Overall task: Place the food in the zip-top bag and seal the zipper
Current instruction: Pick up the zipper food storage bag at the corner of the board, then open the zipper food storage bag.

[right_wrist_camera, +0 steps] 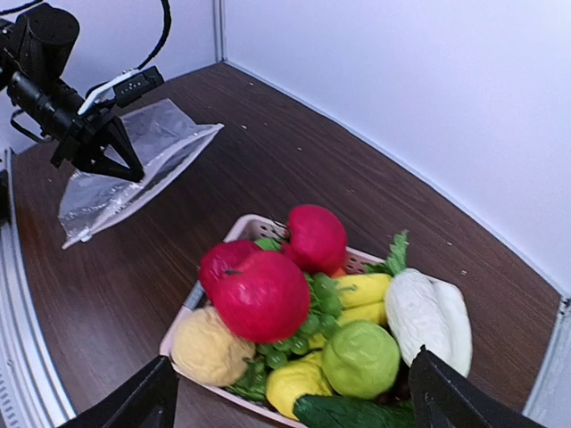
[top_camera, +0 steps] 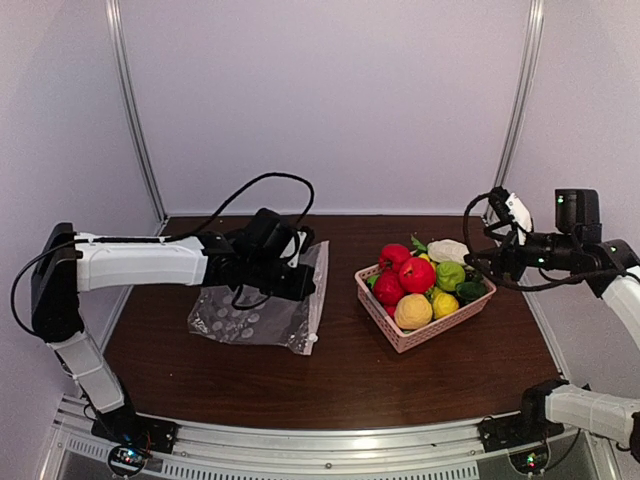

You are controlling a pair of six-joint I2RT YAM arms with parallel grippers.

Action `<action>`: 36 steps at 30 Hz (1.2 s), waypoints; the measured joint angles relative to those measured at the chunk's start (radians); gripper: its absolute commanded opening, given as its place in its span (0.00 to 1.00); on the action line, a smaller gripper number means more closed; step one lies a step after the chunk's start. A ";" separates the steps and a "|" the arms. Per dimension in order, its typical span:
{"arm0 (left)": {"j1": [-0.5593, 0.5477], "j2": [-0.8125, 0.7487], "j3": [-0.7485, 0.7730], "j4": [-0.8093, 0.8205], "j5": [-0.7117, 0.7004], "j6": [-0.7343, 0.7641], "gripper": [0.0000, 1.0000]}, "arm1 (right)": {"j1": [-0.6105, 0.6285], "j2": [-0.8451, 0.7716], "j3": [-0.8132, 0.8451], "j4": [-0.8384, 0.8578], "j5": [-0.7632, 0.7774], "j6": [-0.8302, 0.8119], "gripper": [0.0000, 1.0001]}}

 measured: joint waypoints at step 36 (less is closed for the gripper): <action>0.004 -0.242 -0.186 0.396 0.037 0.017 0.00 | 0.527 0.837 0.476 0.444 -0.068 0.646 0.44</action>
